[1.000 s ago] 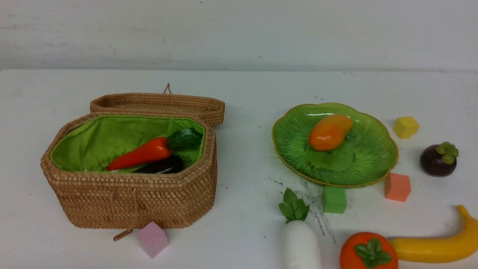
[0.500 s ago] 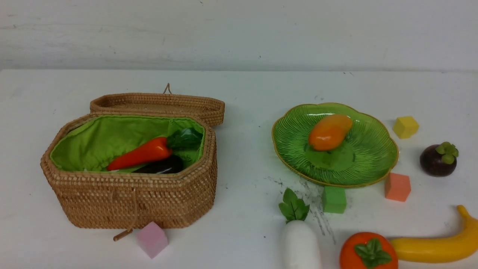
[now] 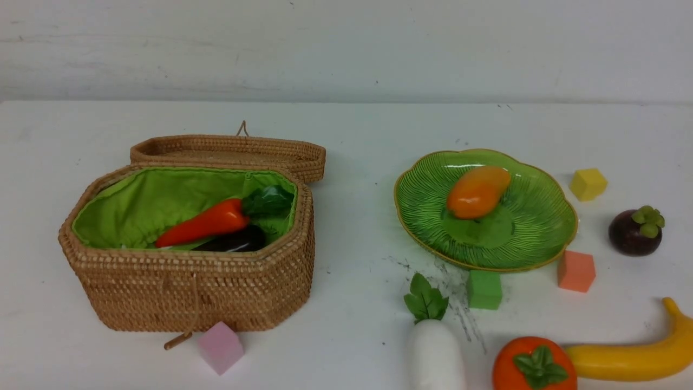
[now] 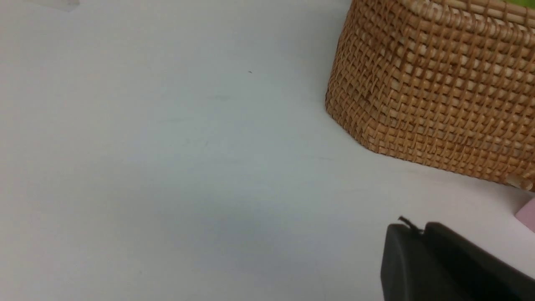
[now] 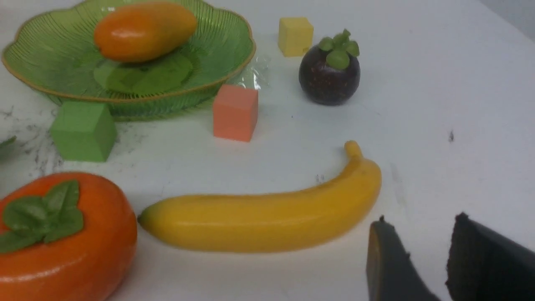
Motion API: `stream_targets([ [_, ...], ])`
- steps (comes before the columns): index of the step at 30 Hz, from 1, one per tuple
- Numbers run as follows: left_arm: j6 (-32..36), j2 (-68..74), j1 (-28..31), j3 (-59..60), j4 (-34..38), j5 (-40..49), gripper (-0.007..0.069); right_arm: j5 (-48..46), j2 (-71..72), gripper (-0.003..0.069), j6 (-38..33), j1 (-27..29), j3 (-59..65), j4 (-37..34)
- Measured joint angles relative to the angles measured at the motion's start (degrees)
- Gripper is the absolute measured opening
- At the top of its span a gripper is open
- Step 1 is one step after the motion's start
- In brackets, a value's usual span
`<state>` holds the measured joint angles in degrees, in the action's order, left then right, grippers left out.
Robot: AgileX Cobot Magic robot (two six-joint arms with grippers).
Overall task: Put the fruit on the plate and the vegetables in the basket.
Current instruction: Use the right arm to grab a banana and put it into the right plate
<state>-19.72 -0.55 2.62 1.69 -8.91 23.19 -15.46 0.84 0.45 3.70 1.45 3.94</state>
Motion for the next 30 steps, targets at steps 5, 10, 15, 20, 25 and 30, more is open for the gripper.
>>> stream_targets([
  [5, 0.0, 0.0, 0.0, 0.0, 0.0, 0.0, 0.0050, 15.1, 0.0, 0.0243, 2.5, 0.0, 0.0, -3.4],
  [10, 0.0, 0.0, 0.0, 0.0, 0.0, 0.0, 0.0057, 30.2, 0.0, 0.0243, 4.9, 0.0, 0.0, -3.9],
  [15, 0.0, 0.0, 0.0, 0.0, 0.0, 0.0, 0.0061, 38.8, 0.0, 0.0243, 15.9, 0.0, -0.3, -3.9],
  [20, 0.0, 0.0, 0.0, 0.0, 0.0, -0.1, 0.0066, 28.6, -1.7, 0.0243, 31.6, 0.0, -9.5, -2.8],
  [25, 0.0, 0.0, 0.0, 0.0, 0.0, -0.1, 0.0074, 6.1, -11.4, 0.0243, 38.2, 0.0, -29.2, 4.0],
  [30, 0.0, 0.0, 0.0, 0.0, 0.0, -0.1, 0.0079, -20.4, -24.4, 0.0243, 36.2, 0.0, -49.5, 5.7],
])
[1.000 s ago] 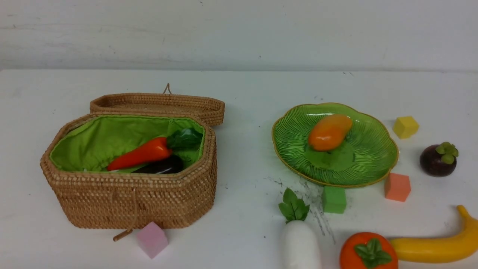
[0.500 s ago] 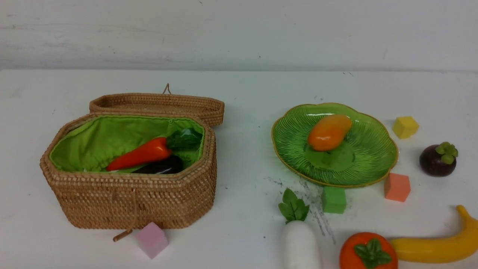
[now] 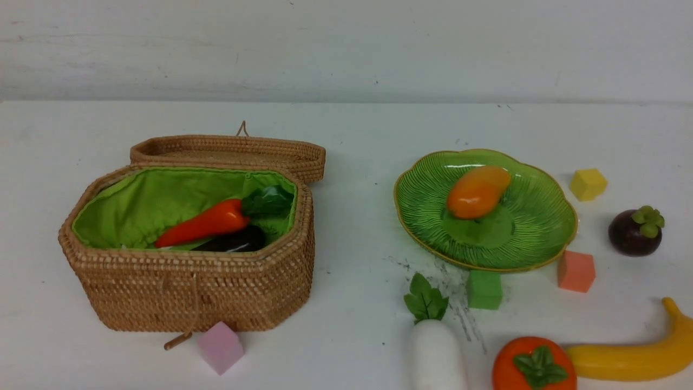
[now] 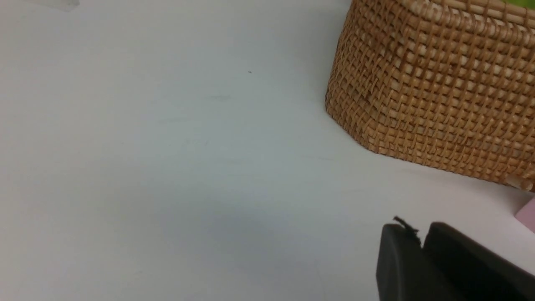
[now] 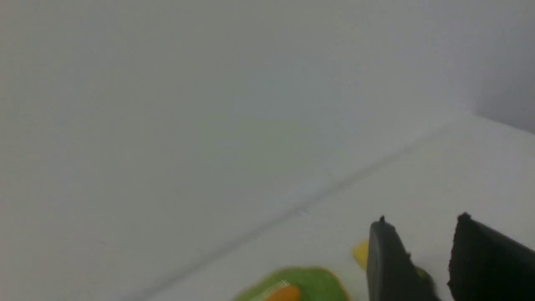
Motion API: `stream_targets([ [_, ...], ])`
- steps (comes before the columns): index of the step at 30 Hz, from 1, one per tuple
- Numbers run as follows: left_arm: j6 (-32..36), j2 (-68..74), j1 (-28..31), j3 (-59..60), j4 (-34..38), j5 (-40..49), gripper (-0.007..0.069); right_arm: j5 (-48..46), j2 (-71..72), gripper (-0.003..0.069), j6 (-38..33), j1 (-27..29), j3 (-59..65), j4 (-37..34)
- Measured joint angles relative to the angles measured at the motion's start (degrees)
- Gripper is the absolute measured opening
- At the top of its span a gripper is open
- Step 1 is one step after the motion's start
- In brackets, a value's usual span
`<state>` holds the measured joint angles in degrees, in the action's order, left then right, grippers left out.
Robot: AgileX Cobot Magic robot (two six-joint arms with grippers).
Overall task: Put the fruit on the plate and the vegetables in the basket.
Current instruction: Use the right arm to grab a banana and put it into the right plate
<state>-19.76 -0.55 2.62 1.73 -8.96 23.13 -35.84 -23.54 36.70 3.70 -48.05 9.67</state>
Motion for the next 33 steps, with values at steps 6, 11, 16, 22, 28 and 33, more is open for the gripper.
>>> stream_targets([
  [6, 0.0, 0.0, 0.0, 0.0, 0.0, 0.0, 0.0083, -19.4, -13.0, 0.0243, -11.6, 0.0, -8.3, 3.2],
  [11, 0.0, 0.0, 0.0, 0.0, 0.0, -0.1, 0.0085, -22.0, -20.9, 0.0243, -13.4, 0.0, -5.9, -2.6],
  [16, 0.0, 0.0, 0.0, 0.0, 0.0, -0.1, 0.0088, -21.9, -25.3, 0.0243, -17.0, -0.1, -3.1, -13.5],
  [22, 0.0, 0.0, 0.0, 0.0, 0.0, -0.1, 0.0092, -21.0, -30.2, 0.0244, -20.6, -0.1, -2.6, -21.7],
  [28, 0.0, 0.0, 0.0, 0.0, 0.0, -0.1, 0.0094, -20.1, -38.1, 0.0283, -14.2, -0.1, -2.6, -22.8],
  [33, 0.0, 0.0, 0.0, 0.0, 0.0, -0.1, 0.0095, -19.0, -43.9, 0.0379, -8.8, -0.1, -2.6, -23.0],
])
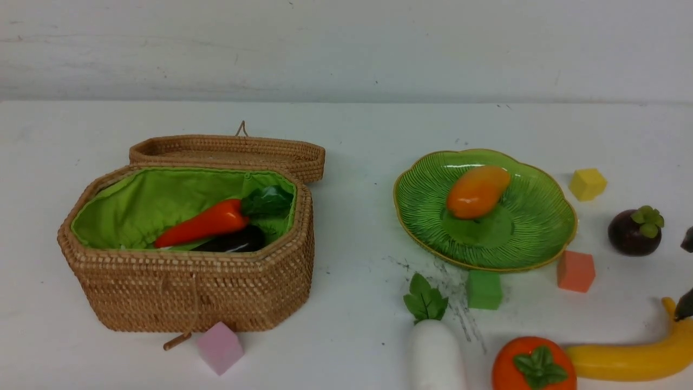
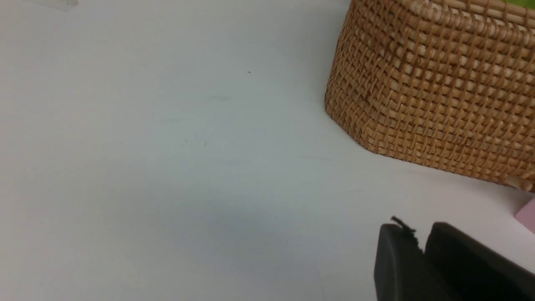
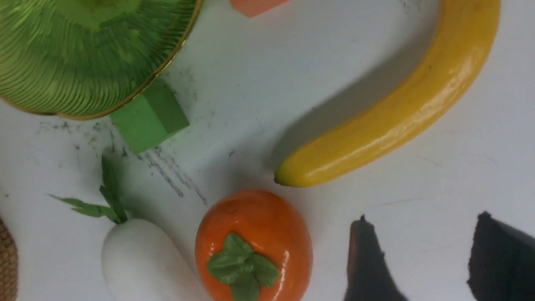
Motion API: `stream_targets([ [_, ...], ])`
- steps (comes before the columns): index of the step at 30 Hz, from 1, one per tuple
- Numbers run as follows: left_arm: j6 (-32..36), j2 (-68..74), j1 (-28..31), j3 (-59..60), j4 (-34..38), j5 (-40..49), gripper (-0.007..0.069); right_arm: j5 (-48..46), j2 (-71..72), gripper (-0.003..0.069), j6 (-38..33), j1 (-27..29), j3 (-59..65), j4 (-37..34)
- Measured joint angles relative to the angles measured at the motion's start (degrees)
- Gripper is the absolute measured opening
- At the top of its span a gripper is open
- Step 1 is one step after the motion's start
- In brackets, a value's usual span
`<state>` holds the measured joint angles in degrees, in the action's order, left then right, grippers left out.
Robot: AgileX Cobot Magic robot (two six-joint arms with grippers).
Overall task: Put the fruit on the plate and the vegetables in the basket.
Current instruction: Use the right arm to grab a banana and put it into the right plate
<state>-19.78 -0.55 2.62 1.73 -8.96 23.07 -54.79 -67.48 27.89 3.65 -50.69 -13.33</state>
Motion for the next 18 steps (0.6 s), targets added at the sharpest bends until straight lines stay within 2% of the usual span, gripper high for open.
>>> stream_targets([
  [5, 0.0, 0.0, 0.0, 0.0, 0.0, 0.0, 0.0100, 1.9, -5.2, 0.0505, 4.0, 0.0, 0.0, 0.0],
  [7, 0.0, 0.0, 0.0, 0.0, 0.0, 0.0, 0.0103, 2.5, -7.9, 0.0548, 8.6, 0.0, 0.0, 0.9],
  [8, 0.0, 0.0, 0.0, 0.0, 0.0, 0.0, 0.0103, 2.5, -7.9, 0.0550, 8.6, 0.0, 0.0, 0.9],
  [11, 0.0, 0.0, 0.0, 0.0, 0.0, 0.0, 0.0109, 4.5, -11.6, 0.0571, 16.5, 0.0, 0.0, 4.7],
  [15, 0.0, 0.0, 0.0, 0.0, 0.0, 0.0, 0.0113, 7.3, -15.3, 0.0571, 23.1, 0.0, 0.0, 9.0],
  [18, 0.0, 0.0, 0.0, 0.0, 0.0, 0.0, 0.0113, 8.9, -18.0, 0.0570, 25.9, 0.0, 0.0, 11.3],
])
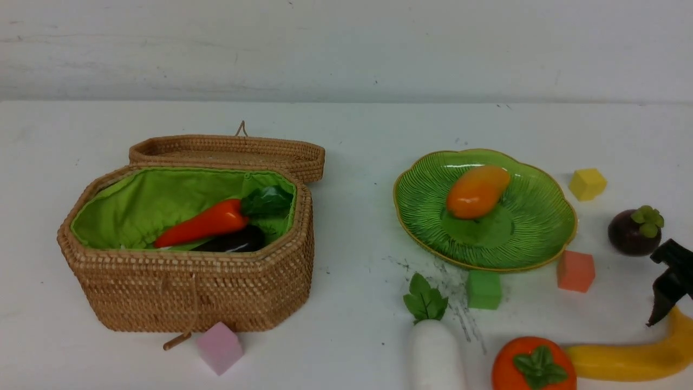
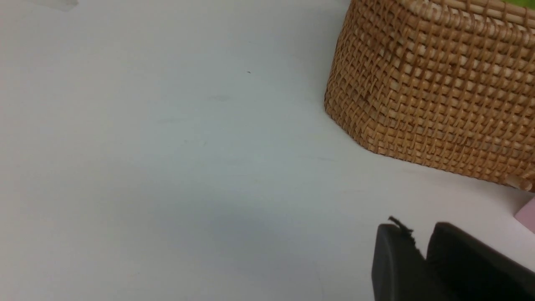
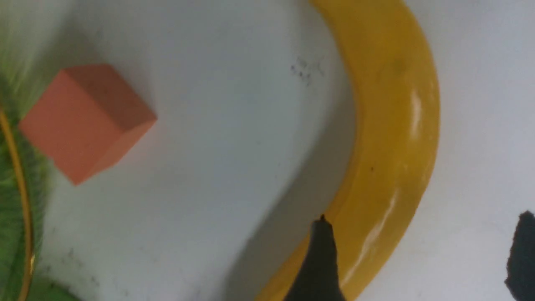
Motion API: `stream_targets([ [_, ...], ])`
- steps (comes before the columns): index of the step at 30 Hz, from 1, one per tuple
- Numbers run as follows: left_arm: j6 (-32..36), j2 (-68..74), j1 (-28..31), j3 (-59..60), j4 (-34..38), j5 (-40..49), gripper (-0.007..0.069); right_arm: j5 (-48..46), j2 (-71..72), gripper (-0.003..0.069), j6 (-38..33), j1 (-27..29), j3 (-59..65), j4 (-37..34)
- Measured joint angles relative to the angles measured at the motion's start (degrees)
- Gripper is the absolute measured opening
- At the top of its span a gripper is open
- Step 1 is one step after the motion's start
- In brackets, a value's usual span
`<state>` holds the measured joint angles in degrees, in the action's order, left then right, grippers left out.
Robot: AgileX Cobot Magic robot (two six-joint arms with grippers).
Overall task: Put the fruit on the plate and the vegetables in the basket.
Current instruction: Use the right arm to grab a banana and put it into the right plate
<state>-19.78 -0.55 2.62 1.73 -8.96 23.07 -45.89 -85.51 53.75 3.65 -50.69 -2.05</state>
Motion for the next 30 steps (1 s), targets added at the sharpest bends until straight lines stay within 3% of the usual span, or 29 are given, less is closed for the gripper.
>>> stream_targets([
  [8, 0.0, 0.0, 0.0, 0.0, 0.0, 0.0, 0.0122, 4.1, -11.0, 0.0538, 1.2, 0.0, 0.0, 4.3],
  [10, 0.0, 0.0, 0.0, 0.0, 0.0, 0.0, 0.0124, 4.6, -13.0, 0.0496, 0.8, 0.0, -0.4, 4.7],
  [12, 0.0, 0.0, 0.0, 0.0, 0.0, 0.0, 0.0125, 4.8, -13.3, 0.0409, -0.2, 0.0, -0.8, 4.5],
  [13, 0.0, 0.0, 0.0, 0.0, 0.0, 0.0, 0.0128, 4.9, -13.3, 0.0319, -0.7, 0.0, -0.9, 4.4],
  [21, 0.0, 0.0, 0.0, 0.0, 0.0, 0.0, 0.0134, 6.7, -4.9, 0.0327, -2.2, 0.0, -0.5, 7.4],
  [30, 0.0, 0.0, 0.0, 0.0, 0.0, 0.0, 0.0144, 7.2, 5.3, 0.0327, -12.5, 0.0, -8.6, 7.2],
])
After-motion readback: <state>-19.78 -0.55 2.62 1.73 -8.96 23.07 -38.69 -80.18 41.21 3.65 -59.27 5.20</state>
